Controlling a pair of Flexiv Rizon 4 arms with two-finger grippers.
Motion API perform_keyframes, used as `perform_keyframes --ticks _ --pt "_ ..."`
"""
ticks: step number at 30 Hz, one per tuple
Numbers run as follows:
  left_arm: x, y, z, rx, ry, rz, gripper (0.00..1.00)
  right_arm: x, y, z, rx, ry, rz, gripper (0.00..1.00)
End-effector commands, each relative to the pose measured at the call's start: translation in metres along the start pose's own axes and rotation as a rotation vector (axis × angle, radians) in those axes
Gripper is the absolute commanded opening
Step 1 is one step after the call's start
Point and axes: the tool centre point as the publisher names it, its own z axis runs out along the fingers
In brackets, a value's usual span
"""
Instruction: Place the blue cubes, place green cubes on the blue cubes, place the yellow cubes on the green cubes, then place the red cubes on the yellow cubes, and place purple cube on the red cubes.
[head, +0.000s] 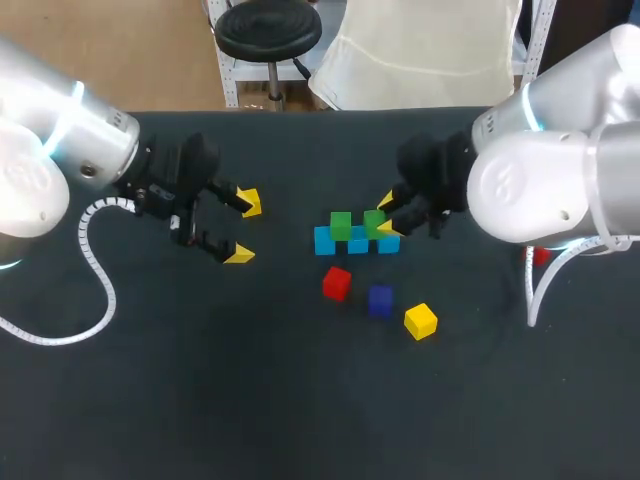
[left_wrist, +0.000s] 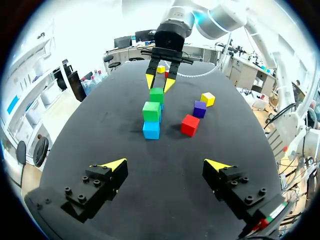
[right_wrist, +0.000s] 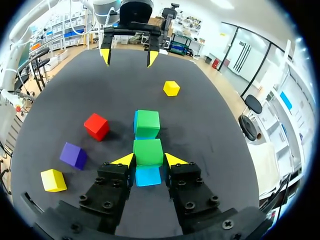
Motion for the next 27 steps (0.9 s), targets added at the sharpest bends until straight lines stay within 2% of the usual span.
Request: perform_keyframes --ticks 1,27 --pt "0.0016 -0.0009 -0.0003 -0.002 -0.005 0.004 1.00 0.0008 -0.0011 0.0018 0.004 0.003 0.003 0.00" --pt "0.0016 -0.0009 -0.0003 -0.002 -0.005 0.004 1.00 0.0023 -0.0044 0.0048 0.004 -0.005 0.013 0.00"
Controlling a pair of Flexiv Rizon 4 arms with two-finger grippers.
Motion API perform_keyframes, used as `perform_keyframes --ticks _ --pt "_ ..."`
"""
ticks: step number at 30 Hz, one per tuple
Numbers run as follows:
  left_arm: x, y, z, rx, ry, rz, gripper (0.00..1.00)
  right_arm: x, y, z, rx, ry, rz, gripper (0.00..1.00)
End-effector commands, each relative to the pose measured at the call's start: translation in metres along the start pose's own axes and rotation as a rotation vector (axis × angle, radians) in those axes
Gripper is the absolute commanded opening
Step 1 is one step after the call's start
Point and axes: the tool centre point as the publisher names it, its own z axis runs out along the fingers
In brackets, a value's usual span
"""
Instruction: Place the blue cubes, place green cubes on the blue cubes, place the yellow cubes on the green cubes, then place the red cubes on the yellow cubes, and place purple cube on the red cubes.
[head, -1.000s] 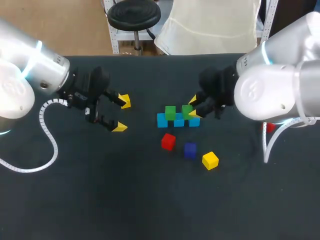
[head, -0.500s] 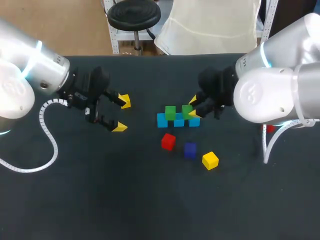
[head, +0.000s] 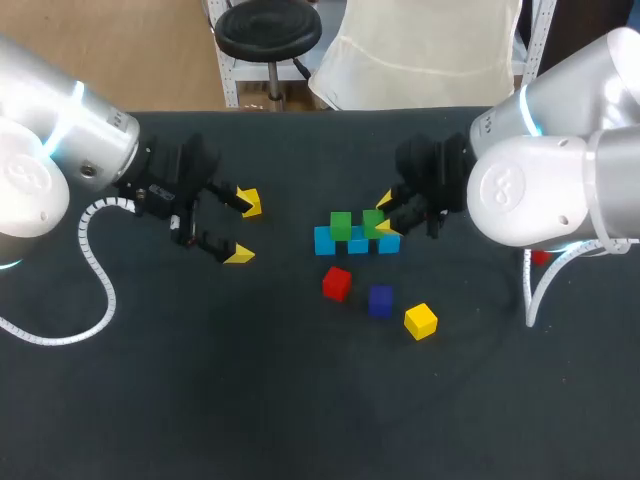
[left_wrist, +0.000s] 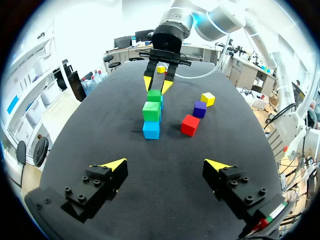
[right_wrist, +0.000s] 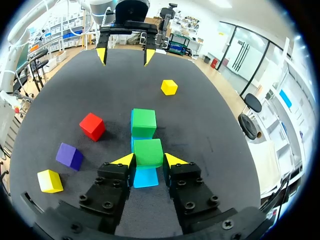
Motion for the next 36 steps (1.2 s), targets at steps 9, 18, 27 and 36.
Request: perform_keyframes --ticks 9,18,27,36 --pt "0.0016 -0.0009 -0.0003 -0.002 -0.005 0.003 1.00 0.0006 -0.0013 -0.0005 -0.001 -0.008 0.007 0.00" --pt "0.0016 -0.0009 -0.0003 -0.002 -0.005 0.003 1.00 0.0016 -0.0016 -0.0005 -0.001 -0.008 0.012 0.01" --pt "0.0016 -0.0009 -0.0003 -0.002 -0.005 0.003 1.00 0.0016 -0.0009 -0.0003 -0.002 -0.007 0.013 0.08" --pt "0.0016 -0.0009 -0.0003 -0.002 -0.005 0.003 1.00 0.0024 -0.0015 -0.0001 -0.003 -0.007 0.022 0.22"
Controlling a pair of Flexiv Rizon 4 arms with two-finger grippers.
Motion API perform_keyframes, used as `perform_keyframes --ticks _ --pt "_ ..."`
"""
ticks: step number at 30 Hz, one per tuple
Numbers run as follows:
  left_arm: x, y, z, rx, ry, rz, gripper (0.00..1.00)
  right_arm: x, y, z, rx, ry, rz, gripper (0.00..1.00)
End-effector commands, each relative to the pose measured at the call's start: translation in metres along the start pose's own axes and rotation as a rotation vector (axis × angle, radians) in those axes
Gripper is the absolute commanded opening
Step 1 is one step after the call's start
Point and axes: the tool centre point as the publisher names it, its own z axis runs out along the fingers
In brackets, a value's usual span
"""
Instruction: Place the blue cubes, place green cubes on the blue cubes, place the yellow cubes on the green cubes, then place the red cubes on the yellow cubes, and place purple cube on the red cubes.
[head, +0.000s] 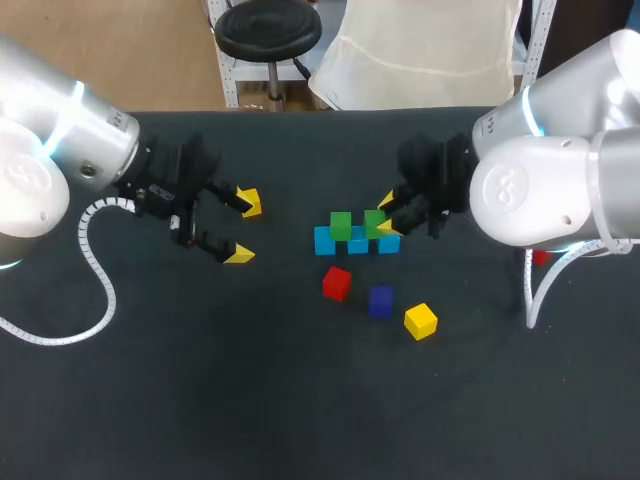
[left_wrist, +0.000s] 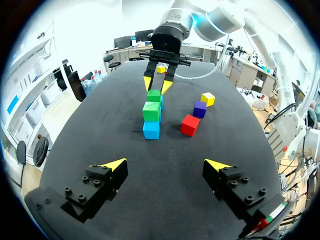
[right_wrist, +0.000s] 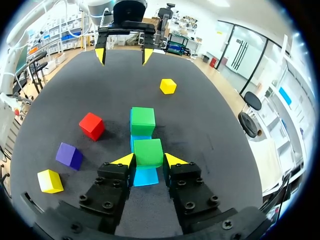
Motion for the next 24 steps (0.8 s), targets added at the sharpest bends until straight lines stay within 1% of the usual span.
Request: perform_keyframes --ticks 1,3,6,10,13,15,19,20,21,22,23,24 --pt "0.0016 -0.0009 -0.0003 -0.002 -0.005 0.003 1.00 0.0004 -0.0009 0.0002 -0.003 -0.001 0.001 0.25" --pt "0.0016 -0.0009 -0.0003 -0.002 -0.005 0.003 1.00 0.0003 -0.0009 0.0003 -0.003 -0.002 0.001 0.28" --pt "0.0016 -0.0009 -0.0003 -0.002 -0.005 0.003 1.00 0.0002 -0.0010 0.0004 -0.003 -0.003 0.002 0.29" --pt "0.0016 -0.0009 -0.0003 -0.002 -0.005 0.003 1.00 0.0005 -0.0011 0.0006 -0.005 -0.002 0.004 0.34" --pt "0.0016 -0.0009 -0.0003 -0.002 -0.005 0.003 1.00 0.0007 -0.0010 0.0007 -0.007 -0.002 0.004 0.39" --pt "0.0016 -0.0009 -0.0003 -0.002 -0.005 0.003 1.00 0.0008 -0.0010 0.0007 -0.009 -0.003 0.004 0.45" --pt "0.0016 -0.0009 -0.0003 -0.002 -0.005 0.003 1.00 0.0008 -0.0011 0.0009 -0.011 -0.003 0.003 0.49" --pt "0.0016 -0.0009 -0.0003 -0.002 -0.005 0.003 1.00 0.0007 -0.0010 0.0009 -0.012 -0.003 0.003 0.53" --pt "0.0016 -0.0009 -0.0003 -0.002 -0.005 0.003 1.00 0.0006 -0.0010 0.0009 -0.013 -0.003 0.004 0.58" --pt "0.0016 -0.0009 -0.0003 -0.002 -0.005 0.003 1.00 0.0001 -0.0008 0.0001 -0.014 -0.004 0.004 0.85" --pt "0.0016 -0.0009 -0.0003 -0.002 -0.005 0.003 1.00 -0.0005 -0.0008 -0.0011 -0.014 -0.005 0.005 1.00" --pt "0.0016 -0.0009 -0.0003 -0.002 -0.005 0.003 1.00 -0.0010 -0.0010 -0.0030 -0.014 -0.007 0.007 1.00"
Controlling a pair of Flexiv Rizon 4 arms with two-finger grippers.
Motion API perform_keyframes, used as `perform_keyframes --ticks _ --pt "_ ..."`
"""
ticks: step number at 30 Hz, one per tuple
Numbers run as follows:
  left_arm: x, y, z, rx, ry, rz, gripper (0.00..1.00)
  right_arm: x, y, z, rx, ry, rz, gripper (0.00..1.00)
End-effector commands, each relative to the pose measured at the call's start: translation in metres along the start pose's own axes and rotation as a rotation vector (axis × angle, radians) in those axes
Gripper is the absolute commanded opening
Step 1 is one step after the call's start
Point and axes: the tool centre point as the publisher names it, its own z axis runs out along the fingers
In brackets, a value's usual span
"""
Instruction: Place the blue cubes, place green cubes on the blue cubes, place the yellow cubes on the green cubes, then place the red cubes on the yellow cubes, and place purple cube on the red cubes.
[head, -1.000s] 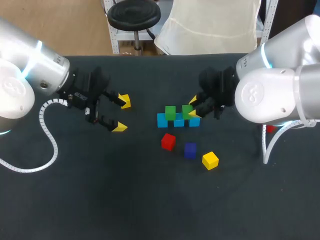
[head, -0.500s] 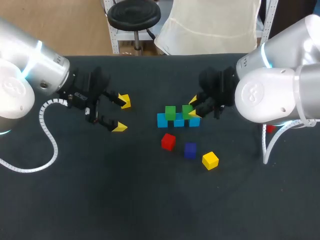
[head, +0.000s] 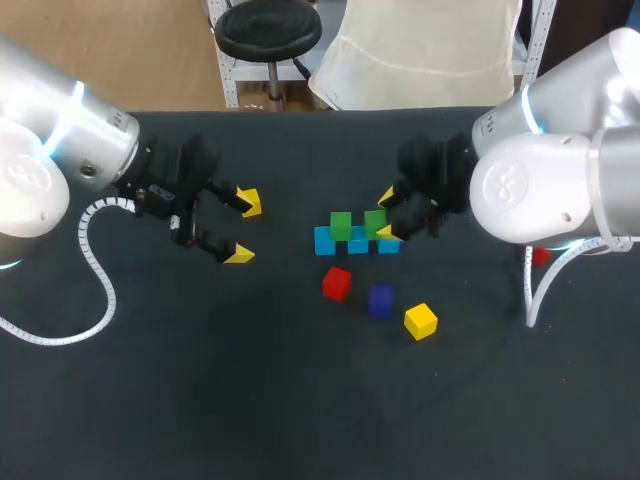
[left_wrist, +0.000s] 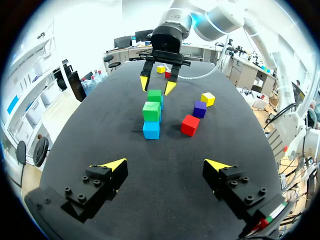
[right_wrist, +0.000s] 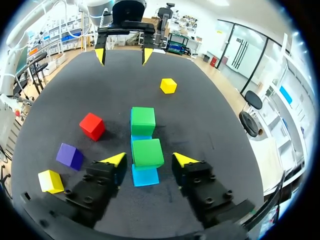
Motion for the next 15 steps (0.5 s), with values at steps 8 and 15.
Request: perform_keyframes --ticks 8,15 --pt "0.002 -0.001 0.000 -0.002 -0.005 0.004 1.00 0.002 -0.007 -0.042 0.028 -0.055 0.028 1.00" --pt "0.002 -0.001 0.000 -0.002 -0.005 0.004 1.00 0.023 -0.010 -0.096 0.010 -0.074 -0.012 1.00"
